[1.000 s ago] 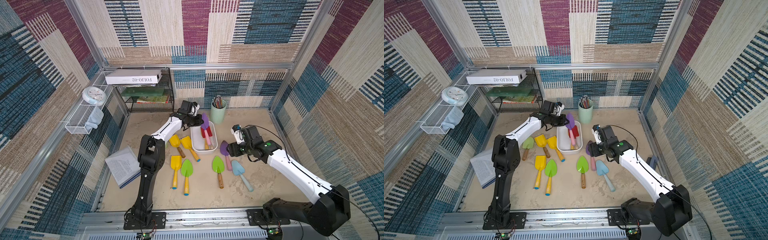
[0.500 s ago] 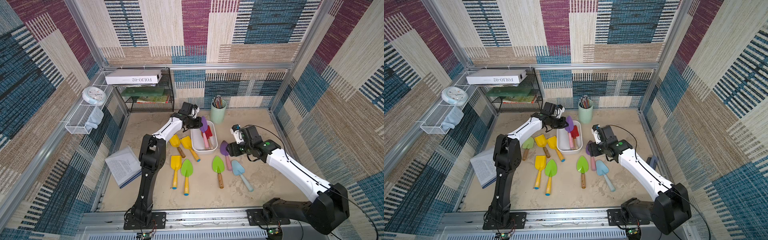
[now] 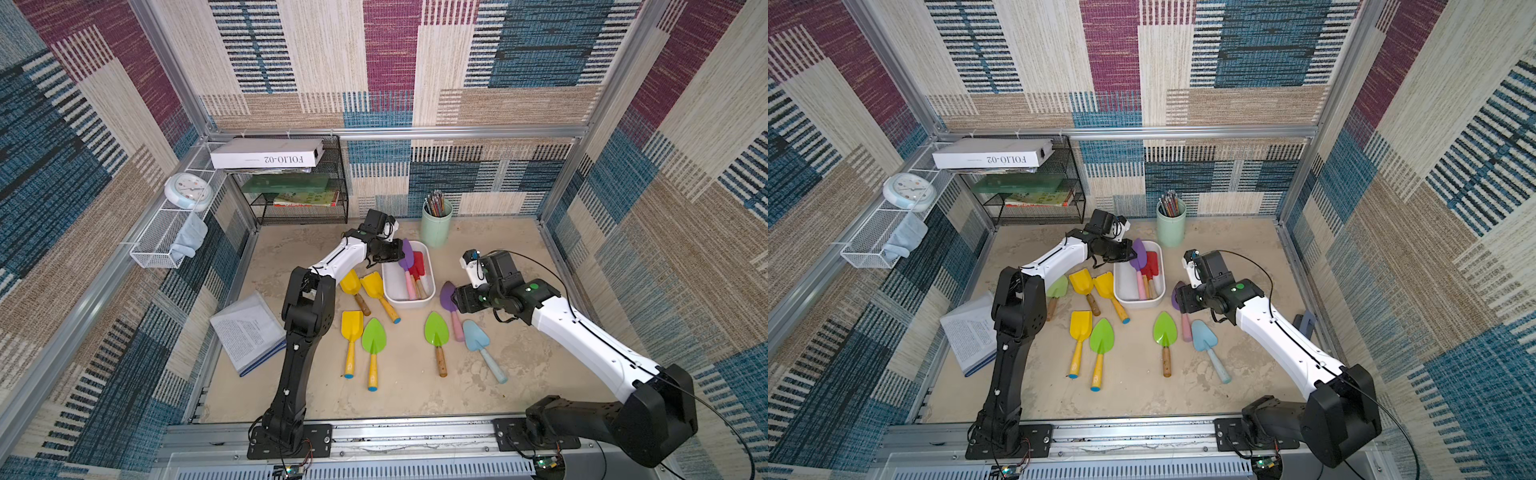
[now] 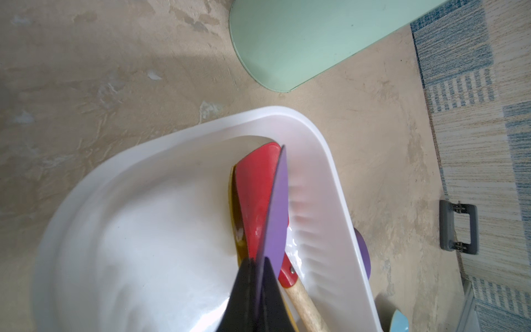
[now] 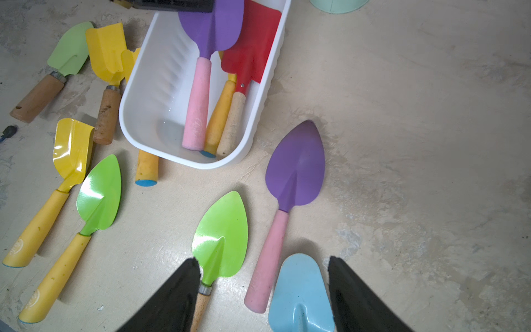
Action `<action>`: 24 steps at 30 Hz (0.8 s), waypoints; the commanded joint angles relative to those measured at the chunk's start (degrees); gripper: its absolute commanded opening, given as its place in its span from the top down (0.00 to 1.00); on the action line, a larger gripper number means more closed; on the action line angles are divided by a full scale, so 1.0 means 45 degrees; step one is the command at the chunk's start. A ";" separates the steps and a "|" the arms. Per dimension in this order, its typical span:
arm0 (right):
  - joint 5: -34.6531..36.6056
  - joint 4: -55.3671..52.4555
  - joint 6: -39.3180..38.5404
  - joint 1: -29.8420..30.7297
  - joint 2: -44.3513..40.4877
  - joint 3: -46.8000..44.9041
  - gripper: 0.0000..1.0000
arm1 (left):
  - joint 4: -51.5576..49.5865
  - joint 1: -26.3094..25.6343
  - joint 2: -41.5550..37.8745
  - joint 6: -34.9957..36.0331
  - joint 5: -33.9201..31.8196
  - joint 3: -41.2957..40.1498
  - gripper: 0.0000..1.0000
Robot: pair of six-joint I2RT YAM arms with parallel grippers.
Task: Put the shovel into the storage box
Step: Place the shovel in the storage box.
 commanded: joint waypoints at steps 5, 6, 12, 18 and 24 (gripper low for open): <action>-0.0062 0.0146 0.0009 0.0010 0.0107 -0.0028 0.25 | -0.0412 0.0006 0.0342 0.0180 -0.0069 0.0262 1.00; -0.0082 0.0147 0.0009 0.0018 0.0116 -0.0007 0.26 | -0.0453 0.0006 0.0375 0.0205 -0.0065 0.0299 1.00; -0.0101 0.0174 0.0006 0.0008 0.0142 -0.0031 0.26 | -0.0491 0.0001 0.0403 0.0195 0.0013 0.0301 0.78; -0.0101 0.0185 0.0002 0.0005 0.0143 -0.0066 0.26 | -0.0557 -0.0014 0.0398 0.0168 -0.0010 0.0321 0.60; -0.0143 0.0204 -0.0022 -0.0005 0.0142 -0.0095 0.26 | -0.0871 -0.0031 0.0441 0.0218 -0.0258 0.0466 0.38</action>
